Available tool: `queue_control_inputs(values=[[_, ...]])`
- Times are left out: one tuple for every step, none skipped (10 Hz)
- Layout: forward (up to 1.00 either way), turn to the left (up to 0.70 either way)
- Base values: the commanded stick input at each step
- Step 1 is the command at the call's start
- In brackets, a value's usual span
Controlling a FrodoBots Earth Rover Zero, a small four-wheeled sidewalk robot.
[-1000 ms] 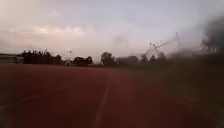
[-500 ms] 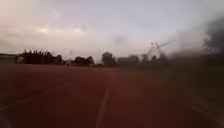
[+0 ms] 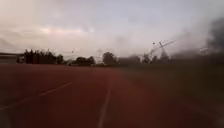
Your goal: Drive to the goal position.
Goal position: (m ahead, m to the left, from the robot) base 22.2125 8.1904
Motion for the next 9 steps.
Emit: queue_control_inputs(values=[[0.70, 0.00], [0.70, 0.00], [0.70, 0.00], [0.70, 0.00], [0.70, 0.00], [0.70, 0.00], [0.70, 0.00], [0.70, 0.00], [0.70, 0.00]])
